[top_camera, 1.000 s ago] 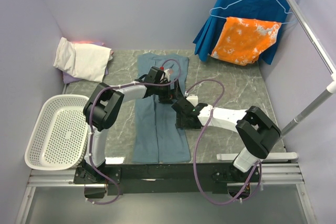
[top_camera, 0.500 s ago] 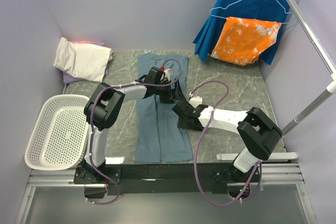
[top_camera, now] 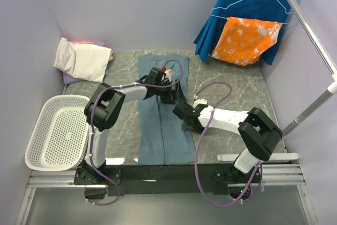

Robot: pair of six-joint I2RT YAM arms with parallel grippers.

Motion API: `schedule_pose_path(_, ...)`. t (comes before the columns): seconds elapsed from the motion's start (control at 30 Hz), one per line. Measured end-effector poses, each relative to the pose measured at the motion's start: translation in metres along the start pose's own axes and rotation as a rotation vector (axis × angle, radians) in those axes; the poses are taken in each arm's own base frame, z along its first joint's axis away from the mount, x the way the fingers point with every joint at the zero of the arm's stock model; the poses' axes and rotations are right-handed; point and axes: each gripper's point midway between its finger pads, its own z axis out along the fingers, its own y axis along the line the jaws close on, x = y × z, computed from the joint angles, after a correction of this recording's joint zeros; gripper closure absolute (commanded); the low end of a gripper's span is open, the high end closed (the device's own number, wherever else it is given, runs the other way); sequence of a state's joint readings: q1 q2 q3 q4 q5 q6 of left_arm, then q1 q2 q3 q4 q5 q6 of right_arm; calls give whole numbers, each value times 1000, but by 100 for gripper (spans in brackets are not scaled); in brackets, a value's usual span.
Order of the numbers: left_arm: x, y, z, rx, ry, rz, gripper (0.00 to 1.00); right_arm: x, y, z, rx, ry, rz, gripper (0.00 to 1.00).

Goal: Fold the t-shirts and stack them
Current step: Rotate the tshirt 90 degrees

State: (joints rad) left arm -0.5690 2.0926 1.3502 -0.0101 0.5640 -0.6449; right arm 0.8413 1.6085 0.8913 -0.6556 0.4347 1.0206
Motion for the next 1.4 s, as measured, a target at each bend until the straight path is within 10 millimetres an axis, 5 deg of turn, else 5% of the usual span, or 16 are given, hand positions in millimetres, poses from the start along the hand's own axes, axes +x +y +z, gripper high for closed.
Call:
schedule_pose_path(0.13,1,-1,0,6,5,7,1,4,-14,-2,54,10,0,43)
schedule_pose_path(0.5,3,-2,0,14,11,25,1,21,-83,-23,287,66,-89,25)
schedule_pose_path(0.73,5,-3,-9,-5,-6,27,1,-8,-65,-56,121,-16,-47,18)
schedule_pose_path(0.9,-5,-11,-48,-116,-89,29,0,-17,-36,-70,-64,-34,-54,16)
schedule_pose_path(1.1,-32,-52,-142,-196,-344,73,1,4,-16,-63,-185,47,-100,19)
schedule_pose_path(1.23,15,-30,-175,-251,-370,17,1,40,-28,-52,-233,140,-131,21)
schedule_pose_path(1.4,127,31,-180,-377,-200,-143,1,65,-33,-58,-318,209,-147,23)
